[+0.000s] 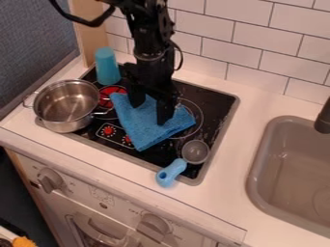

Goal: Move the blue cloth to the upper right of the stove

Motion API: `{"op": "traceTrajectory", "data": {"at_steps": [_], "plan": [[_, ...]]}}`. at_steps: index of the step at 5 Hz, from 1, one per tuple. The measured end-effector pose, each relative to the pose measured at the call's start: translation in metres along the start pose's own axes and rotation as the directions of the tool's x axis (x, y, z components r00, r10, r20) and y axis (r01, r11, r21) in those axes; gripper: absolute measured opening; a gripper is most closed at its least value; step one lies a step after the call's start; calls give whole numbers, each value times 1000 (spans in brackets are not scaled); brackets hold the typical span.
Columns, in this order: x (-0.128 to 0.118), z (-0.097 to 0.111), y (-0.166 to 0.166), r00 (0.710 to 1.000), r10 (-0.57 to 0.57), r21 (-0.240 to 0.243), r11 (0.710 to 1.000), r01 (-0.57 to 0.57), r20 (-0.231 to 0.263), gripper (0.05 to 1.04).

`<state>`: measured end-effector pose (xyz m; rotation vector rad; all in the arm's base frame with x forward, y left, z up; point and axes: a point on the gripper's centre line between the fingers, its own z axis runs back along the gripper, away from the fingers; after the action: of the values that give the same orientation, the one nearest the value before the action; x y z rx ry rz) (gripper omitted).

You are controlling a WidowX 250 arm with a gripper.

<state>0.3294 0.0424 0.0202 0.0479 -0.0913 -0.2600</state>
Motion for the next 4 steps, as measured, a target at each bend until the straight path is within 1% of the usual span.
{"op": "traceTrajectory", "data": {"at_steps": [1, 2, 3, 4], "plan": [[-2, -8, 0, 1000, 17, -3, 1000, -17, -12, 1000], [-1, -10, 1, 1000, 20, 1, 1000, -20, -22, 1001], [8, -11, -2, 999, 2, 1, 1000, -2, -32, 1001], [31, -10, -20, 999, -50, -18, 999, 49, -8, 1001]]}}
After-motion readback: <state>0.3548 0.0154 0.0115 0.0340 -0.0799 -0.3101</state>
